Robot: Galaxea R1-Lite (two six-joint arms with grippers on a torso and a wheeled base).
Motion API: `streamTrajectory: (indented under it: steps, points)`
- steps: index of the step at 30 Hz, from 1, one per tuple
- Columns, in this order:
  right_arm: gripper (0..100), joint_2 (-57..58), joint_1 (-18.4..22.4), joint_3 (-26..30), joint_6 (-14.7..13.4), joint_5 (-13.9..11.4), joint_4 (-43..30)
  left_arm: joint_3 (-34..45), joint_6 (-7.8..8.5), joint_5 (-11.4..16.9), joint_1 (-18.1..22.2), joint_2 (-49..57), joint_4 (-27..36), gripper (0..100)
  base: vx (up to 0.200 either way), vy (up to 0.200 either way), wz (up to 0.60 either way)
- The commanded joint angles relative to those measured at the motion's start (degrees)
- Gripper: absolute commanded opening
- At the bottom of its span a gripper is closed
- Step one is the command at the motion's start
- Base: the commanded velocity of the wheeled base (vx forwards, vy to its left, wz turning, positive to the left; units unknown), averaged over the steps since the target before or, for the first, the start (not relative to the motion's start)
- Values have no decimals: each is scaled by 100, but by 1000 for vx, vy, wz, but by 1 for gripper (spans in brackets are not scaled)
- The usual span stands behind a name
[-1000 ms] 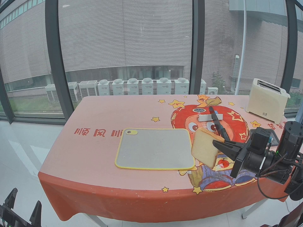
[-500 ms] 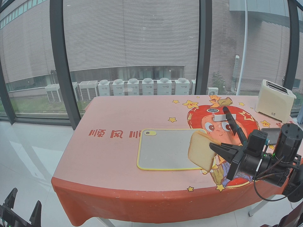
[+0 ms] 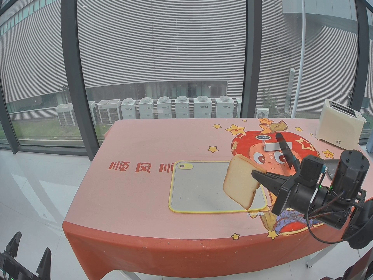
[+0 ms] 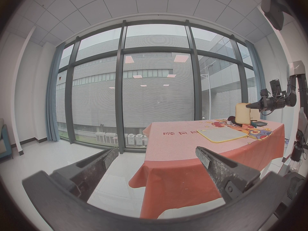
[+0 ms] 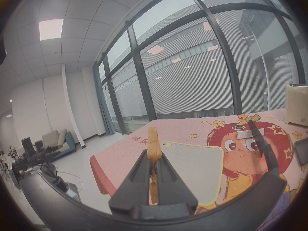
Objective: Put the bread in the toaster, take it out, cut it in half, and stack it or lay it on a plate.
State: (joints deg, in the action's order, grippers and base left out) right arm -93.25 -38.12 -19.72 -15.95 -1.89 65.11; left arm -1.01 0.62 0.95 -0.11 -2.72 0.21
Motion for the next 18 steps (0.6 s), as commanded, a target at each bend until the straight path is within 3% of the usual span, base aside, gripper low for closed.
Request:
streamTrajectory:
  steps: [1,6,11,15,18]
  points:
    - [0,-756,-38,-128,-392,92,617,101,-1,2,2,-9,-3,100,0,0,0]
    - [0,-1372,-38,-453,-910,391,1267,101,-1,2,2,-9,6,100,0,0,0]
    - [0,-1627,-46,-726,-1508,426,1320,101,-1,2,2,-9,-3,100,0,0,0]
    - [0,-1785,-126,-735,-1798,435,1311,101,-1,-7,2,-9,-3,100,0,0,0]
    - [0,-1908,-143,-743,-1833,435,1329,101,-1,-7,2,-9,-3,100,0,0,0]
